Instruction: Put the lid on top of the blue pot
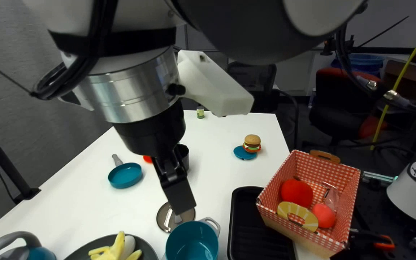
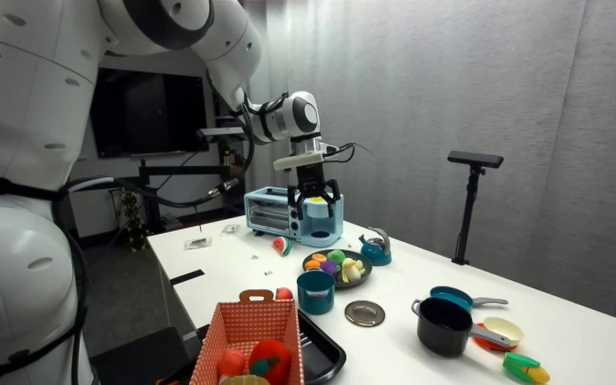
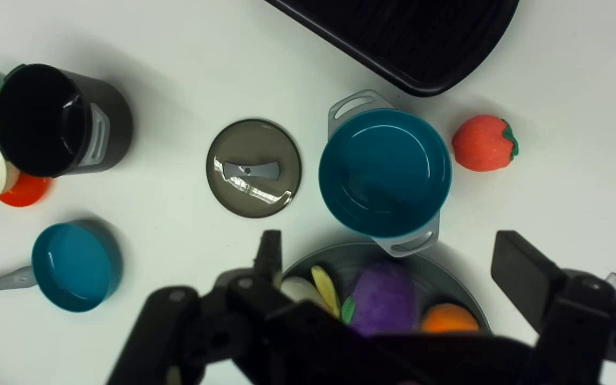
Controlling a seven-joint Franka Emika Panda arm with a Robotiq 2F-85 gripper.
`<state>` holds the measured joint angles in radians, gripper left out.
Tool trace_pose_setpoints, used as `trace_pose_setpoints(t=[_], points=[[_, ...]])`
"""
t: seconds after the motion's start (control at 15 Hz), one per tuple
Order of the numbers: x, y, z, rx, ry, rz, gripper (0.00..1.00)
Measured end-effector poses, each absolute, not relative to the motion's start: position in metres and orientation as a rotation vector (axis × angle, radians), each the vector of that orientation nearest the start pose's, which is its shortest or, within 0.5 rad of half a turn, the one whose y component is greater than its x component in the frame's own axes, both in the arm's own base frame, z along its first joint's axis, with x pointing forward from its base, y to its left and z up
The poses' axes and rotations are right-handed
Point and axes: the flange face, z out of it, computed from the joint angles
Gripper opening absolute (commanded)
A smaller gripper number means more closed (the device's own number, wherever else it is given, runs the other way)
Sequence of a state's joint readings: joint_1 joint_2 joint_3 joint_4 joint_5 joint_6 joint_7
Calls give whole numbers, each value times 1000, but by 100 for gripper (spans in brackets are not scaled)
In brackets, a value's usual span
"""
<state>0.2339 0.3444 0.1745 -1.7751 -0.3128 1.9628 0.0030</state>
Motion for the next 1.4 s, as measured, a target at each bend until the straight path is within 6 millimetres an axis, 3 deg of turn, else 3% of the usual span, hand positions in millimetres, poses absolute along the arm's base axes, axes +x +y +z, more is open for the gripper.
trace_pose_setpoints(t=[0.33, 0.73, 1.0, 1.4], points=[[601, 201, 353, -3279, -840, 128, 100], [624, 146, 352, -3331, -626, 15, 100], [637, 111, 356, -3354, -412, -80, 100], [654, 66, 360, -3363, 65, -236, 100]])
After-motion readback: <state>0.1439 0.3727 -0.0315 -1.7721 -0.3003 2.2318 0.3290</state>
